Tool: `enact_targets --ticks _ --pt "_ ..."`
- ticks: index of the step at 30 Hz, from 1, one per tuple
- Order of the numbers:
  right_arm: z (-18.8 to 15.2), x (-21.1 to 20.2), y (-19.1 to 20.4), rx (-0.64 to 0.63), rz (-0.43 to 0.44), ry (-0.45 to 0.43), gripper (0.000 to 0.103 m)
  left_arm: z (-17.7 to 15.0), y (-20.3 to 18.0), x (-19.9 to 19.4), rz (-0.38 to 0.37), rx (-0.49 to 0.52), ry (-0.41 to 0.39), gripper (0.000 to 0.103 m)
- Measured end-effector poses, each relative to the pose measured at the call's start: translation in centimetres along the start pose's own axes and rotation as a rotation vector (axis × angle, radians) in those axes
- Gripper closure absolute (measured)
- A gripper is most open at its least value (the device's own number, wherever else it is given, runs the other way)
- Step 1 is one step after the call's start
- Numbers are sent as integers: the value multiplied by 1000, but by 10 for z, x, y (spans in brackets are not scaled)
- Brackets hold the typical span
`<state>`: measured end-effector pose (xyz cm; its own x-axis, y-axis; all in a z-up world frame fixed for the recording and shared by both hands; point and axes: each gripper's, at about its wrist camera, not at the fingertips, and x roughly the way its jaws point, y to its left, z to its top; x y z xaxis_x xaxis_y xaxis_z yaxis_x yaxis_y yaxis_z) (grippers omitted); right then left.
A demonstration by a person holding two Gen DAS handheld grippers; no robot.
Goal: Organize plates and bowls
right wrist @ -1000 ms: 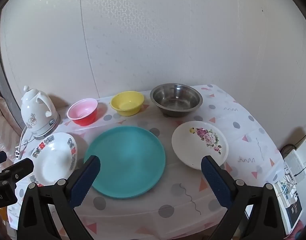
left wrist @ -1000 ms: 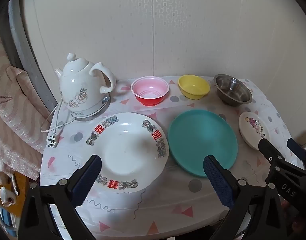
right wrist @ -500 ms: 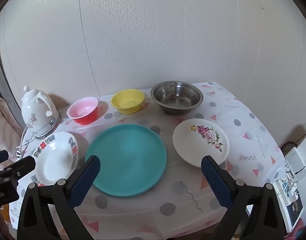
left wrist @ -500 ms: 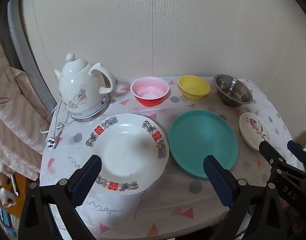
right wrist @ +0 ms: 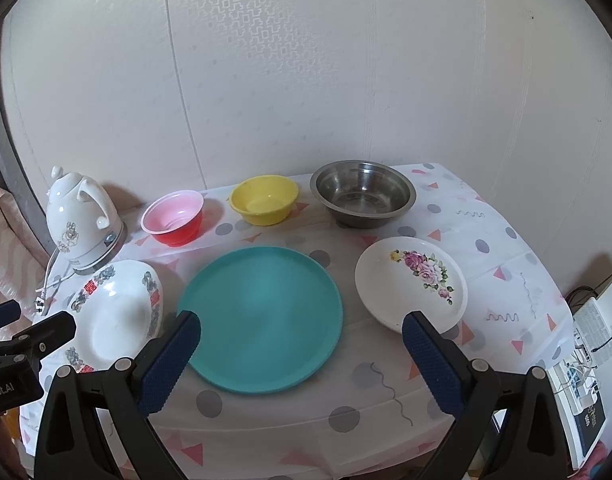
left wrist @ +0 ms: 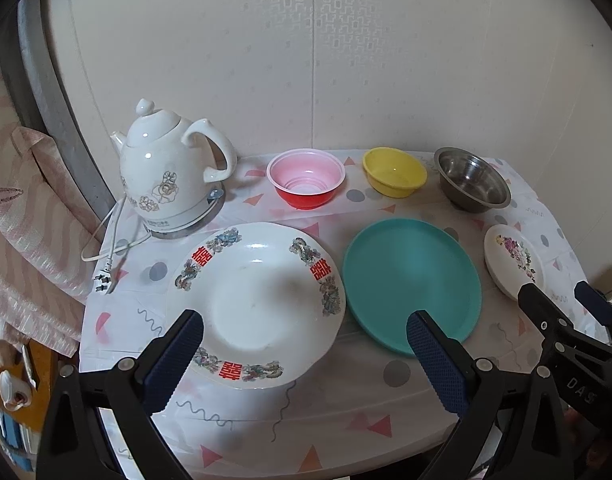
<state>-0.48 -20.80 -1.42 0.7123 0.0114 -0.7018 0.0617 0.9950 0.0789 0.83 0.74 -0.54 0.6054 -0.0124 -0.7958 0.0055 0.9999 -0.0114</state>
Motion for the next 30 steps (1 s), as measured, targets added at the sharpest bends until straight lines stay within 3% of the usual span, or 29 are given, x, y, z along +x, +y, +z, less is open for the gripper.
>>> enact_targets --ticks 30 --pt "0 1 -3 16 5 11 0 0 -7 1 -3 26 9 1"
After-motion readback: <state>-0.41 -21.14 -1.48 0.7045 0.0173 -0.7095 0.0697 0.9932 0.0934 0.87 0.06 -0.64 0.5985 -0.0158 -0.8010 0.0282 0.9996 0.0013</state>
